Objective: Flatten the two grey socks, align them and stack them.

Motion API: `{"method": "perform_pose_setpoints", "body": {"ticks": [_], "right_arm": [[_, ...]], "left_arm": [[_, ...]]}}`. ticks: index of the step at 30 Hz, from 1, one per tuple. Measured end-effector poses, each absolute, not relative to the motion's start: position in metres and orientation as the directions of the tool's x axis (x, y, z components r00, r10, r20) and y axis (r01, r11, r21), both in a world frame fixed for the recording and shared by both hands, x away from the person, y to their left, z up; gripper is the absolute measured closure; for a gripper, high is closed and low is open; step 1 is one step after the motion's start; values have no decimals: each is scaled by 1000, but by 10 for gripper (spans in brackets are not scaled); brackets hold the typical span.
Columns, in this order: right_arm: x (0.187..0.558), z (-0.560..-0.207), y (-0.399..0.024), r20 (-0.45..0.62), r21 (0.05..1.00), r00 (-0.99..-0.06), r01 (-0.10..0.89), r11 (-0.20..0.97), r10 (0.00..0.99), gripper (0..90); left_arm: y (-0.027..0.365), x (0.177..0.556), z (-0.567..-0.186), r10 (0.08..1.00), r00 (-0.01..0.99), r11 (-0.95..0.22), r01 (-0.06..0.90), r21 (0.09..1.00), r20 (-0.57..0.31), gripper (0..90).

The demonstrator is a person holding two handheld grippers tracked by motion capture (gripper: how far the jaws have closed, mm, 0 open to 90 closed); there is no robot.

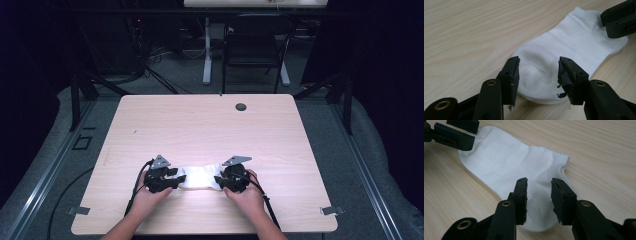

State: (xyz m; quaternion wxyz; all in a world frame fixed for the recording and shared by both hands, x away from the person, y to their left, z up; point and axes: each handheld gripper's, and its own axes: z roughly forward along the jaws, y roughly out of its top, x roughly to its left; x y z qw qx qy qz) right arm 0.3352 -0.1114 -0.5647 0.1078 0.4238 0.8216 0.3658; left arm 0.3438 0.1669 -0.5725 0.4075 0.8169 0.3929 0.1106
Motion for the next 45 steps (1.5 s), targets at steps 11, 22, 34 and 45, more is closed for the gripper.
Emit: {"method": "perform_pose_setpoints", "body": {"ticks": [11,22,34,45], "right_arm": [[319,-547,-118,87,724,-636,569,390,767,598],[295,-536,-132,74,757,-637,536,372,767,595],[275,-546,-129,79,730,-670,543,415,738,587],[277,-562,-143,57,744,-644,537,398,763,517]], "left_arm": [[172,326,-554,706,698,-373,506,777,-116,502],[182,306,-544,694,718,-413,465,783,-61,484],[197,298,-549,696,713,-388,477,789,-89,450],[200,301,-558,727,681,-402,521,752,-83,443]]}}
